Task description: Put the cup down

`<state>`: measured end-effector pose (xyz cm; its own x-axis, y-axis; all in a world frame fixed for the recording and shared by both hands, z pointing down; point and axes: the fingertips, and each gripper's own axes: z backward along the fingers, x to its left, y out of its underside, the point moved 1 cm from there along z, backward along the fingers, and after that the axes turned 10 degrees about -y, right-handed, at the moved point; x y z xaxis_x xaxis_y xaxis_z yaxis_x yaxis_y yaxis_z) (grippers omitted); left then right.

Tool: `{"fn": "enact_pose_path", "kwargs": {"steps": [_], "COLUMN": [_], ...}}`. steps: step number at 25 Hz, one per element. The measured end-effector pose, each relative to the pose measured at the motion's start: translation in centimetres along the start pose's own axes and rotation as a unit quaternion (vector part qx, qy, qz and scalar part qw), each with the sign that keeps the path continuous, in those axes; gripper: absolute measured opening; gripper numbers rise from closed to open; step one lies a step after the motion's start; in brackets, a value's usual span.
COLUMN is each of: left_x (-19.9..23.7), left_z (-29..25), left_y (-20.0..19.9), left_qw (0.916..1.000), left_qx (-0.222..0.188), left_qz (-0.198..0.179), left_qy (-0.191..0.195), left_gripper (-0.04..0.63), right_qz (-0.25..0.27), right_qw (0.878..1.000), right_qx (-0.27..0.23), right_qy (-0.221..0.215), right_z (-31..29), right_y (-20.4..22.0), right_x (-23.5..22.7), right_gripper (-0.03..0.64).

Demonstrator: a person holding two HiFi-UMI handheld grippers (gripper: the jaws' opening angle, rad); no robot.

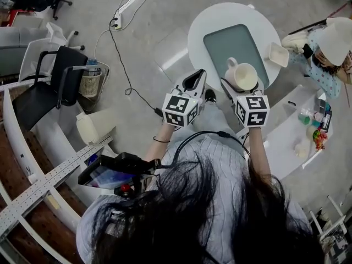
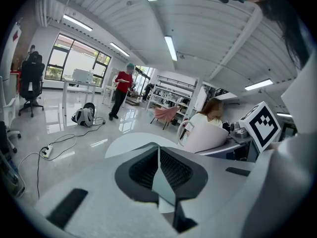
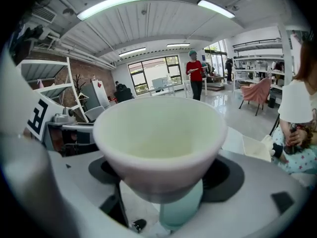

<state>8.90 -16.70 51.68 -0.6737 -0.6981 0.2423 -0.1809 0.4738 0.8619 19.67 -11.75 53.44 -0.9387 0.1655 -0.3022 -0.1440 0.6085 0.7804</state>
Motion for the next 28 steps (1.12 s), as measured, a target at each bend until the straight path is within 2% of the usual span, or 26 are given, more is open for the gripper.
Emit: {"fn": "enact_pose_path", "kwargs": {"steps": [17, 28], "left_x": [2.0, 3.8], "left_z": [-2.7, -3.0], "left_y": [-1.2, -1.9], "left_qw": [0.9986, 0.9963], "left_qx": [0.006, 0.004], "left_qz": [0.014, 0.027], "left_qy": [-0.050, -0.082], "left_gripper": [0.020, 0.020], "right_qz": [0.105, 0.146], "right_qw": [0.992, 0.982], "right_qx": [0.047, 0.087], "right_qy": [-0.055, -0.079], "right_z": [-6.9, -12.4], "right_y": [-3.1, -2.4], "right_x": [-3.8, -4.9], "right_gripper": [0.440, 0.440]}}
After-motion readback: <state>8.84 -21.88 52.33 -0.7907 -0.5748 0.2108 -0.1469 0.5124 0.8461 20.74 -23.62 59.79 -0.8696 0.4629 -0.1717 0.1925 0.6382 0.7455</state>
